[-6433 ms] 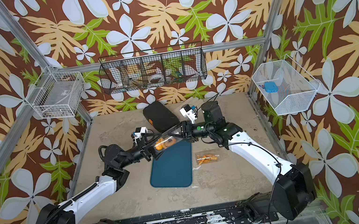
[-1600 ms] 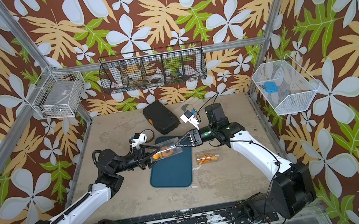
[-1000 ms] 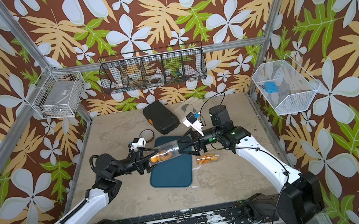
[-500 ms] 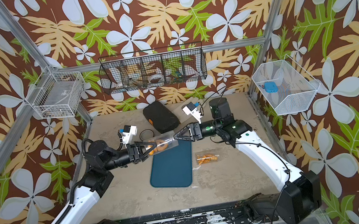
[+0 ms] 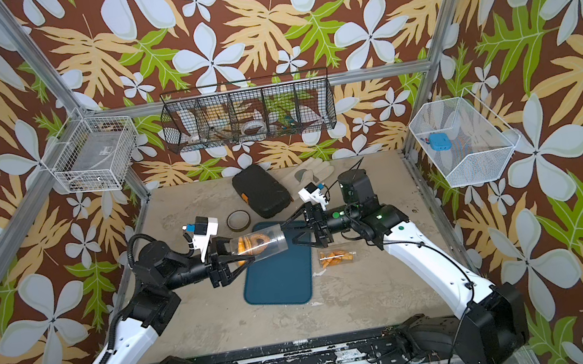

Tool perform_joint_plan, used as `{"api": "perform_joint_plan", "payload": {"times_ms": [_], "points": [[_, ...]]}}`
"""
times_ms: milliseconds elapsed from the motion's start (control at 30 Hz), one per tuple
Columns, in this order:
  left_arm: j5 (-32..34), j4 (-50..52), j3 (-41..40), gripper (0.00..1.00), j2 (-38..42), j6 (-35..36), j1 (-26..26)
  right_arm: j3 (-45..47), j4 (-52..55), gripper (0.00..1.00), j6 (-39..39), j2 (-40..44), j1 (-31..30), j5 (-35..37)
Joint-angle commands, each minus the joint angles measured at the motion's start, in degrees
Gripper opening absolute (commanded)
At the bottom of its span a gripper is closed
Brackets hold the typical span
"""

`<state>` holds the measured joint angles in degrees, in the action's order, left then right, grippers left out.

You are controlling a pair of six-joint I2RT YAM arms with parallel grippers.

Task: Pour the cookies out of the jar
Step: Unscrew the lid from the jar.

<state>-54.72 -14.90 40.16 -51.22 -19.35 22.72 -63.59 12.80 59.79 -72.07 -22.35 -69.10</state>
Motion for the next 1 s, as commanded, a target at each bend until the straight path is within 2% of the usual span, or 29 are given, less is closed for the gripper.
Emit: {"api": "perform_joint_plan", "payload": {"times_ms": [0,100,333,567,800,967], "points": [[-4.2,-8.4,-1.06,0.43,0.16,1.3,0.04,-0.74,-2.44,0.94,1.12,-0.05,-0.52,-1.55],[-4.96,-11.13,-2.01,0.42,0.27,-0.64,0.13,-0.48,-4.51,0.92,2.39,-0.15,-1.4,-1.9],[-3.57,-9.68,-1.06,0.41,-0.02,0.86,0.13,-0.57,-6.1,0.85,3.26,-0.95,-4.14,-2.5],[-2.32,-9.09,-1.36,0.4,-0.31,1.6,0.13,0.62,-7.41,0.78,5.06,0.85,-4.4,-2.24],[-2.26,-10.9,-2.18,0.38,-0.81,0.79,0.18,1.8,-10.15,0.82,6.98,2.03,-4.41,-2.69],[-2.72,-11.33,-2.8,0.36,-0.68,1.03,0.38,1.31,-13.06,0.73,8.5,1.19,-4.41,-3.08]]}}
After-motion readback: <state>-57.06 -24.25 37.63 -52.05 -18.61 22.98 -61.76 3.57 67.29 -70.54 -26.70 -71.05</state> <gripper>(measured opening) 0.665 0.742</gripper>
